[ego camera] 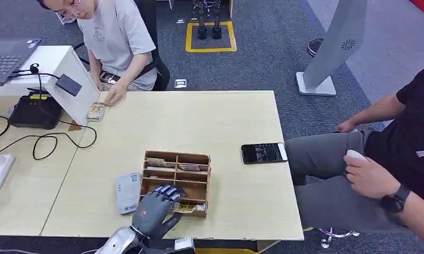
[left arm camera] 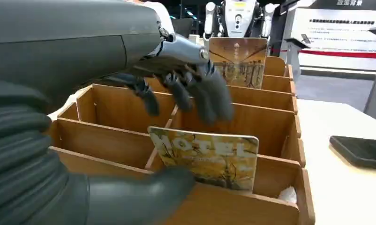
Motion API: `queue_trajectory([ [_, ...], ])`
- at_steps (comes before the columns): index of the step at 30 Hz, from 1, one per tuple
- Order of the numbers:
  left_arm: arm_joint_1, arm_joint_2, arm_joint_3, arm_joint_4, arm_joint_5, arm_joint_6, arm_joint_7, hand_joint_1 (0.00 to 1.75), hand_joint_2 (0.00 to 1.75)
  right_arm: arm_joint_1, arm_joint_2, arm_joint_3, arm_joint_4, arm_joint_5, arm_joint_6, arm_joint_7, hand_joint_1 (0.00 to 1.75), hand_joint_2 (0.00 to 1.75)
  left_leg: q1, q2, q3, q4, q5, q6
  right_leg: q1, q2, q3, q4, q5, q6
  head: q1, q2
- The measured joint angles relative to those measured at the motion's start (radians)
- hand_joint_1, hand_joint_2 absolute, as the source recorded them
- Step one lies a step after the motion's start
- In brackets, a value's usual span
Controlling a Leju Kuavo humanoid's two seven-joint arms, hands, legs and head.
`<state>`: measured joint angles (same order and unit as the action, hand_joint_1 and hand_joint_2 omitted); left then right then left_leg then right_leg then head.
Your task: Pass the card to the sensor for recognition and then transmit it.
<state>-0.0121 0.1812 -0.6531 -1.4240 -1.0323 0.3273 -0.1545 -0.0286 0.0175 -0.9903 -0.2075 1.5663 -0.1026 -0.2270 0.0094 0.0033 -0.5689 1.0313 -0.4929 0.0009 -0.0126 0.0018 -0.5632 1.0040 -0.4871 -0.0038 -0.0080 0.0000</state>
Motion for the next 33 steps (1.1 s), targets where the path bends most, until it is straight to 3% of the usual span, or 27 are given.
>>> queue_trajectory([
  [20,-0.005,-0.009,0.009,0.0,0.029,-0.026,-0.01,1.75,1.75,0.0,0.0,0.0,0.0,0.0,0.002,0.005,0.0,1.75,0.0,0.0,0.0,0.0,0.0,0.0,0.0,0.0,0.0,0.0,0.0,0.0,0.0,0.0],
  [25,-0.003,-0.008,0.016,-0.013,0.107,-0.045,-0.042,1.75,1.75,0.0,0.0,0.0,0.0,0.003,0.002,0.003,0.0,1.75,0.0,0.0,0.0,0.0,0.0,0.0,0.0,0.0,0.0,0.0,0.0,0.0,0.0,0.0],
  [29,-0.01,0.027,0.048,-0.1,0.198,-0.082,-0.055,1.75,1.75,0.0,0.0,0.0,0.0,0.003,0.003,0.003,0.0,1.75,0.0,0.0,0.0,0.0,0.0,0.0,0.0,0.0,0.0,0.0,0.0,0.0,0.0,0.0],
  [33,-0.036,0.103,0.1,-0.225,0.292,-0.126,-0.087,1.75,1.75,0.0,0.0,-0.004,0.0,-0.002,0.003,-0.01,0.0,1.75,0.001,0.0,0.0,0.0,0.0,-0.001,0.0,0.0,0.0,0.0,0.0,0.0,0.0,0.0],
])
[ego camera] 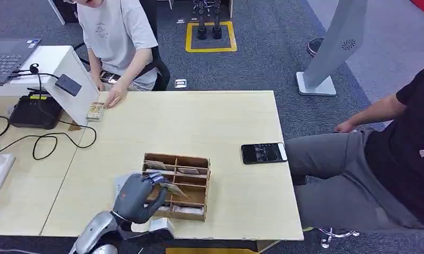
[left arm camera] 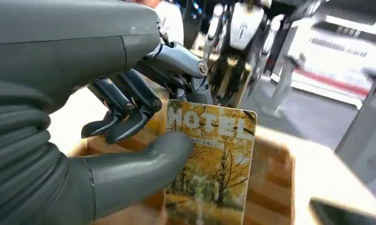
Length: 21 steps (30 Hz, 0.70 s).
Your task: Pass the card to the sensor for recognition and then transmit it.
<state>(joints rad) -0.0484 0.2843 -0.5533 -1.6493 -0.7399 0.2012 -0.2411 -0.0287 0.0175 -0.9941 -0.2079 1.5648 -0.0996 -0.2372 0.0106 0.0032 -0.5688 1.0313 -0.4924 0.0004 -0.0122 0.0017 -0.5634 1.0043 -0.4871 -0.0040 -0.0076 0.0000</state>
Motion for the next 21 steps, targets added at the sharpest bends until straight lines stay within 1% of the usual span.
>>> queue_trajectory([
  [2,-0.024,0.044,0.037,-0.071,0.054,-0.034,-0.01,1.75,1.75,-0.001,0.0,-0.005,0.0,-0.002,0.0,-0.005,0.0,1.75,0.0,0.0,0.0,0.0,0.0,0.0,0.0,0.0,0.0,0.0,0.0,0.0,0.0,0.0],
  [4,-0.041,0.077,0.067,-0.119,0.073,-0.05,-0.011,1.75,1.75,-0.002,0.0,-0.009,0.0,-0.002,0.0,-0.008,0.0,1.75,0.0,0.0,0.0,0.0,0.0,0.0,0.0,0.0,0.0,0.001,0.0,0.0,-0.001,0.0],
  [6,-0.046,0.099,0.086,-0.157,0.076,-0.055,-0.011,1.75,1.75,-0.002,0.0,-0.012,0.0,-0.002,0.0,-0.008,0.0,1.75,0.0,0.0,0.0,0.0,0.0,0.0,0.0,0.0,0.0,0.001,0.0,0.0,-0.001,0.0],
  [10,-0.049,0.128,0.101,-0.197,0.081,-0.048,-0.022,1.75,1.75,-0.004,0.0,-0.013,0.0,-0.003,0.0,-0.011,0.0,1.75,0.0,0.0,0.0,0.0,0.0,0.0,0.0,0.0,0.0,0.0,0.0,0.0,0.0,0.0],
  [12,-0.066,0.164,0.119,-0.229,0.119,-0.05,-0.022,1.75,1.75,-0.004,0.0,-0.014,0.0,-0.003,0.003,-0.01,0.0,1.75,0.0,0.0,0.0,0.0,0.0,0.0,0.0,0.0,0.0,0.0,0.0,0.0,0.0,0.0],
  [14,-0.094,0.191,0.15,-0.25,0.122,-0.068,0.002,1.75,1.75,-0.005,0.0,-0.014,0.0,0.002,0.009,-0.001,0.0,1.75,0.0,0.0,0.0,0.0,0.0,0.0,0.0,-0.001,0.0,0.0,0.0,0.0,0.0,0.0],
  [16,-0.132,0.194,0.172,-0.245,0.079,-0.078,0.043,1.75,1.75,-0.006,0.0,-0.013,0.0,0.006,0.011,0.0,0.0,1.75,0.0,-0.001,0.0,0.0,0.0,0.0,0.0,-0.001,0.0,0.0,0.0,0.0,0.0,0.0],
  [17,-0.16,0.19,0.178,-0.225,0.038,-0.073,0.065,1.75,1.75,-0.008,0.001,-0.013,0.0,0.006,0.01,-0.002,0.0,1.75,0.0,-0.001,0.0,0.0,0.0,0.0,0.0,-0.001,0.0,0.0,0.0,0.0,-0.001,0.0],
  [19,-0.235,0.159,0.177,-0.133,-0.073,-0.035,0.111,1.75,1.75,-0.013,0.001,-0.012,0.0,0.006,0.006,-0.005,0.0,1.75,-0.001,-0.002,0.0,0.0,0.002,0.001,0.0,-0.003,0.0,0.0,0.001,0.0,0.0,0.0],
  [21,-0.321,0.121,0.176,0.005,-0.175,0.035,0.161,1.75,1.75,-0.025,0.002,-0.008,0.0,0.006,0.004,-0.004,0.0,1.75,-0.001,-0.003,0.0,0.0,0.004,0.0,0.0,-0.003,0.0,0.0,0.003,-0.001,0.0,0.0],
])
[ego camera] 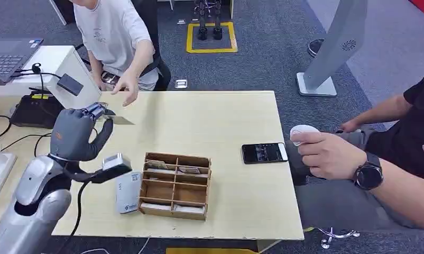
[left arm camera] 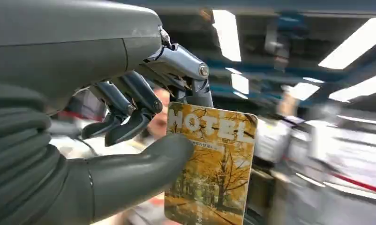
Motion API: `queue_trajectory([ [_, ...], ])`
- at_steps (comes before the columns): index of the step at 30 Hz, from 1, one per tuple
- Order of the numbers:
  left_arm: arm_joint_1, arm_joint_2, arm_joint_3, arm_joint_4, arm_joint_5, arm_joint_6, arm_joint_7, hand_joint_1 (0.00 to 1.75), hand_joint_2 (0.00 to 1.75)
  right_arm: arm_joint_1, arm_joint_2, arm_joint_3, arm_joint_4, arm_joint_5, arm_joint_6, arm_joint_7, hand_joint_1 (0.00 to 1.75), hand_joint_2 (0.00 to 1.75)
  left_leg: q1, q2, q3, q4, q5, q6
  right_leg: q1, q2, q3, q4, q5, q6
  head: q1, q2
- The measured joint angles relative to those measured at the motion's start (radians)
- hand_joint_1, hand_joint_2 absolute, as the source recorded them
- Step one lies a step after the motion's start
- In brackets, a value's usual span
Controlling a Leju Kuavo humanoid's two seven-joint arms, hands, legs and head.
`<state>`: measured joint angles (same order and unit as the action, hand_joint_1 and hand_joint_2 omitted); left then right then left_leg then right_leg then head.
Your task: Pass the card to the sensor for recognition and then transmit it.
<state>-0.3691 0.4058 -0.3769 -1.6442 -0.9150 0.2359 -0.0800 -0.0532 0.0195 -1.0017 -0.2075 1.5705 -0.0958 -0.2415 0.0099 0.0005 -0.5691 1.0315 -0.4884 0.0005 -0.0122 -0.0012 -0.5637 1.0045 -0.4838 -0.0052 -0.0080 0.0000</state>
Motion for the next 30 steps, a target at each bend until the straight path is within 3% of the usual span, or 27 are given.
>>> queue_trajectory([
  [4,-0.2,-0.074,-0.004,0.348,-0.142,0.142,0.06,1.75,1.75,-0.022,0.0,0.019,0.0,0.0,0.0,0.02,0.0,1.75,0.0,0.001,0.0,0.0,0.002,0.0,0.0,0.001,-0.001,0.0,0.003,0.001,0.0,0.0],
  [8,-0.331,-0.108,-0.005,0.598,-0.172,0.205,0.077,1.75,1.75,-0.023,0.0,0.027,0.0,-0.005,-0.002,0.026,0.0,1.75,0.0,0.002,0.0,0.0,0.002,0.0,0.0,0.003,-0.001,0.0,0.003,0.0,0.0,0.0],
  [12,-0.376,-0.121,-0.005,0.713,-0.182,0.211,0.086,1.75,1.75,-0.02,0.0,0.031,0.003,-0.006,-0.005,0.027,0.0,1.75,0.0,0.002,-0.001,0.0,0.002,0.0,0.0,0.003,-0.002,0.0,0.003,0.0,0.0,0.0],
  [17,-0.386,-0.132,-0.005,0.783,-0.187,0.21,0.093,1.75,1.75,-0.017,0.0,0.04,0.005,-0.006,-0.006,0.022,0.0,1.75,0.0,0.004,-0.002,0.0,0.002,0.0,0.0,0.005,-0.003,0.0,0.003,0.0,0.0,0.0],
  [18,-0.386,-0.133,-0.005,0.792,-0.189,0.21,0.093,1.47,1.75,-0.017,0.0,0.04,0.005,-0.007,-0.006,0.02,0.0,1.75,0.0,0.004,-0.002,0.0,0.002,0.0,0.0,0.005,-0.003,0.0,0.003,0.0,0.0,0.0],
  [19,-0.386,-0.135,-0.005,0.798,-0.19,0.209,0.093,0.0,1.75,-0.017,0.0,0.041,0.005,-0.008,-0.006,0.017,0.0,1.75,0.0,0.004,-0.003,0.0,0.002,0.0,0.0,0.005,-0.004,0.0,0.003,0.0,0.0,0.0],
  [25,-0.376,-0.125,-0.004,0.806,-0.199,0.226,0.089,0.0,1.75,-0.017,0.0,0.042,0.005,-0.022,-0.01,0.011,0.0,1.75,0.0,0.004,-0.004,0.0,0.002,0.0,0.0,0.004,-0.004,0.0,0.003,0.001,0.0,0.0],
  [28,-0.316,-0.084,0.009,0.768,-0.184,0.272,0.085,0.0,1.75,-0.01,0.0,0.042,0.006,-0.036,-0.013,0.006,0.0,1.75,0.0,0.006,-0.004,-0.001,0.002,0.0,0.0,0.007,-0.004,0.0,0.003,0.0,0.0,0.0],
  [30,-0.225,-0.042,0.043,0.692,-0.173,0.313,0.09,0.0,1.75,-0.003,0.001,0.042,0.007,-0.052,-0.019,0.006,0.0,1.75,0.0,0.009,-0.003,-0.002,0.0,-0.001,0.0,0.009,-0.004,0.001,0.002,-0.001,0.0,0.0],
])
